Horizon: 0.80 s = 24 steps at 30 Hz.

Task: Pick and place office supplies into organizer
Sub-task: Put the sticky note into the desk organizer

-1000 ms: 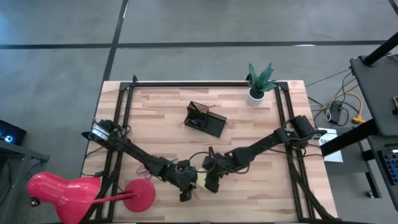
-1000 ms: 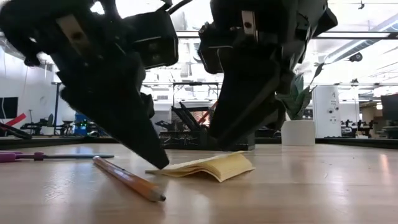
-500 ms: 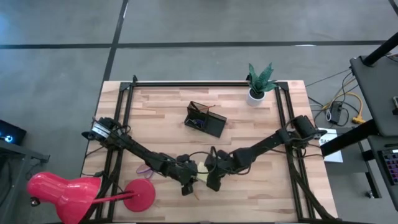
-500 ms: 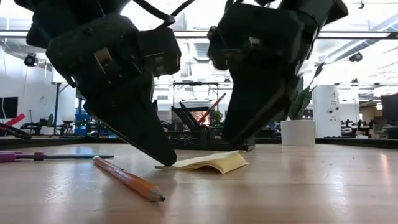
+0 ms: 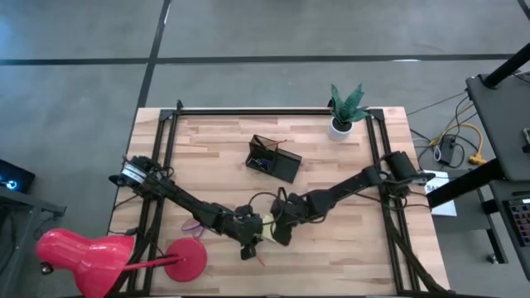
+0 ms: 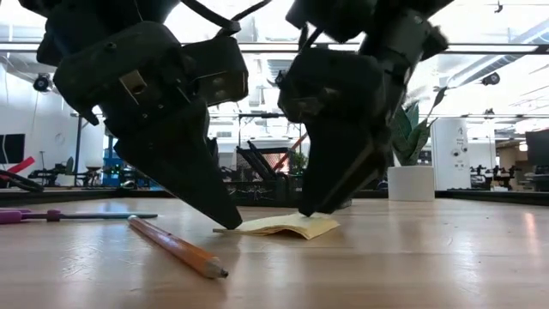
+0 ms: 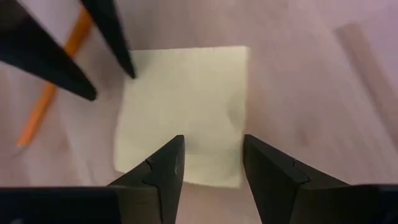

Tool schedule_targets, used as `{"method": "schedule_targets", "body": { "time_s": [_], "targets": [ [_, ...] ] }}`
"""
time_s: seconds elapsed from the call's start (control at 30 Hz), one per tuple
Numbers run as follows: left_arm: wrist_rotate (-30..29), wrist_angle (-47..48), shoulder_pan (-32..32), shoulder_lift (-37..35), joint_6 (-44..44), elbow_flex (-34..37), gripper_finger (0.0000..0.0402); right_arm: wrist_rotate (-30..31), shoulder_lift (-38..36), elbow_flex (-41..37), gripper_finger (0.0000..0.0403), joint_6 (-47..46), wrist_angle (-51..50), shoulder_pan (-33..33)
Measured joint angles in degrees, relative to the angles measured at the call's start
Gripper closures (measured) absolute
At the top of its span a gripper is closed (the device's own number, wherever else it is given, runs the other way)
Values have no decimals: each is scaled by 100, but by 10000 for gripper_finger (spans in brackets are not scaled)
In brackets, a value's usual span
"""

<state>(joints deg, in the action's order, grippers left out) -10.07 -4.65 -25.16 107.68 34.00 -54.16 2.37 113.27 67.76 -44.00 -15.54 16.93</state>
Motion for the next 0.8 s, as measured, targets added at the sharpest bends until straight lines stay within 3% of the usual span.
{"method": "schedule_targets", "body": {
  "time_s": [0.17, 0.47, 0.7, 0.8],
  "targets": [
    [2, -7, 10, 0, -7, 19, 284, -837, 152, 5, 256, 319, 504, -33],
    [6, -88, 61, 2, -11, 69, 284, -1094, 197, 40, 279, 427, 703, -17],
    [-39, -82, 65, -58, -22, 63, 284, -1082, 199, 54, 361, 435, 728, -12],
    [-138, 43, 85, -211, -46, 51, 284, -677, 152, 126, 388, 432, 675, 22]
  ]
}}
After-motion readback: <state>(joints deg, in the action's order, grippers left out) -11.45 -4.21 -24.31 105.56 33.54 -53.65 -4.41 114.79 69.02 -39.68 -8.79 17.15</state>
